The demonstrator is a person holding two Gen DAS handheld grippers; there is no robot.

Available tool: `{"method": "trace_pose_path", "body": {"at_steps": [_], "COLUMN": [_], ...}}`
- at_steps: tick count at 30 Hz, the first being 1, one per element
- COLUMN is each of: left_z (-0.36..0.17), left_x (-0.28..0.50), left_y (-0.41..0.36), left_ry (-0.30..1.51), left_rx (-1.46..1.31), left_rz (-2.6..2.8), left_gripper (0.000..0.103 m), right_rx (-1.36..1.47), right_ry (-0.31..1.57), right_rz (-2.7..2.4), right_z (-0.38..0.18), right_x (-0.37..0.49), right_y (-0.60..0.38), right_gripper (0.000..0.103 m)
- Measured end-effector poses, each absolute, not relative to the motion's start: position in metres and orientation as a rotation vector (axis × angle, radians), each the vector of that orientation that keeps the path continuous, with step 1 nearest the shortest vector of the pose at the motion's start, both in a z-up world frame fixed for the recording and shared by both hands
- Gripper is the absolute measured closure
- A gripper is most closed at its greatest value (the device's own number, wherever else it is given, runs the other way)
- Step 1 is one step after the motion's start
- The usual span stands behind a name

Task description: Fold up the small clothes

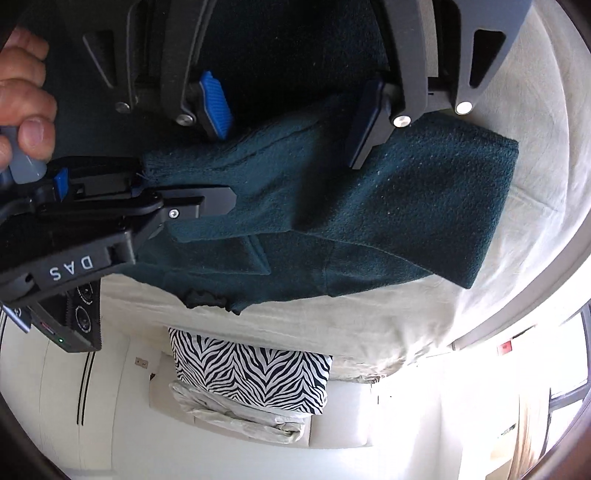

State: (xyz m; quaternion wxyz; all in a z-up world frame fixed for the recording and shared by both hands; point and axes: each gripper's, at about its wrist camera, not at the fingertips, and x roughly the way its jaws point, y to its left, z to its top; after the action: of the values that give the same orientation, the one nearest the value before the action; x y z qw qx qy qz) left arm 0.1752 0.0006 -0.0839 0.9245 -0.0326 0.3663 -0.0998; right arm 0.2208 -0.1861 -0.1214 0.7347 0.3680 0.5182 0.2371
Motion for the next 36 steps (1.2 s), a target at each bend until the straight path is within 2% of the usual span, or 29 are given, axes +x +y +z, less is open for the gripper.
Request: {"method": "trace_pose_path", "body": {"at_steps": [6, 11, 15, 21, 27, 29, 32, 34, 36], "left_z": [-0.085, -0.097, -0.098, -0.098, -0.077, -0.063, -0.042, -0.03, -0.028], "left_x": [0.146, 0.137, 0.136, 0.139, 0.155, 0.168, 0.198, 0.216, 0.233], "left_y": [0.022, 0.024, 0.031, 0.033, 0.057, 0.065, 0.071, 0.072, 0.073], "left_ry": [0.744, 0.785, 0.788, 0.813, 0.791, 0.757, 0.712, 0.682, 0.687], "left_rx": [-0.224, -0.247, -0.286, -0.308, -0.422, -0.446, -0.448, -0.439, -0.439], "left_rz": [-0.237, -0.242, -0.253, -0.257, -0.244, -0.238, -0.25, -0.257, -0.265], "left_gripper": [0.031, 0.031, 0.031, 0.031, 0.032, 0.035, 0.048, 0.05, 0.063], "right_rx": [0.465, 0.445, 0.497, 0.642, 0.657, 0.619, 0.566, 0.549, 0.509], "right_ry": [0.976, 0.883, 0.927, 0.988, 0.978, 0.976, 0.955, 0.932, 0.907], "right_rz": [0.514, 0.439, 0.299, 0.14, 0.135, 0.142, 0.163, 0.184, 0.187], "right_z": [-0.026, 0.019, 0.001, -0.067, -0.088, -0.08, -0.062, -0.048, -0.036], "right_x": [0.202, 0.208, 0.23, 0.238, 0.233, 0.233, 0.235, 0.234, 0.231], "right_y": [-0.173, -0.229, -0.294, -0.384, -0.395, -0.382, -0.366, -0.358, -0.355], "right_gripper": [0.096, 0.096, 0.096, 0.096, 0.096, 0.096, 0.096, 0.096, 0.096]}}
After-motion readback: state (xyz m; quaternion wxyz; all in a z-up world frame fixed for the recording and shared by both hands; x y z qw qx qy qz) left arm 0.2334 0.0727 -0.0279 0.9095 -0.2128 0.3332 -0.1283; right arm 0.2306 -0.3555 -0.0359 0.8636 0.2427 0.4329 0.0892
